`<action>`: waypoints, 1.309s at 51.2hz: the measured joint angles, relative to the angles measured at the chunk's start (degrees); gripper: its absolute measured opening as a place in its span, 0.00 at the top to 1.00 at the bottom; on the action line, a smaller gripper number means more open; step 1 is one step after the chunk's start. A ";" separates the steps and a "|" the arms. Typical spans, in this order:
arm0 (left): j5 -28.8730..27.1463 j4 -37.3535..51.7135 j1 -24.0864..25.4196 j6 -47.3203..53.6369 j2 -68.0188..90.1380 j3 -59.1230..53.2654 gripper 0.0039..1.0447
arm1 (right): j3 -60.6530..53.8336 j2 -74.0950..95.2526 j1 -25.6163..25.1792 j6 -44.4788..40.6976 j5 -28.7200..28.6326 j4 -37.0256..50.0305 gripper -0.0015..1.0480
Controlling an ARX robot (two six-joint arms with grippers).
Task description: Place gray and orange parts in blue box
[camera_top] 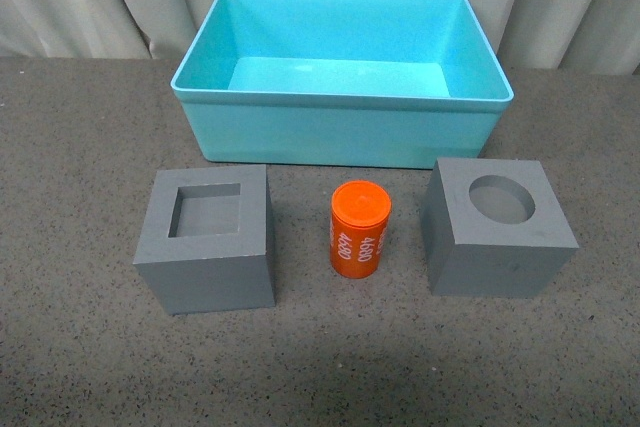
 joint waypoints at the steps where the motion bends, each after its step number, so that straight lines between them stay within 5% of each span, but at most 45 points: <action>1: 0.00 0.00 0.00 0.00 0.00 0.00 0.06 | 0.00 0.00 0.00 0.00 0.02 0.00 0.09; 58: 0.00 0.00 0.00 0.00 0.00 0.00 0.06 | 0.00 0.00 0.00 -0.02 0.04 0.00 0.09; 63: -0.02 0.00 0.00 0.00 0.00 0.00 0.06 | 0.17 2.19 4.39 -10.78 11.76 2.99 0.09; 67: 0.00 0.00 0.00 0.00 0.00 0.00 0.06 | 1.38 11.78 6.45 -16.85 13.09 5.92 0.09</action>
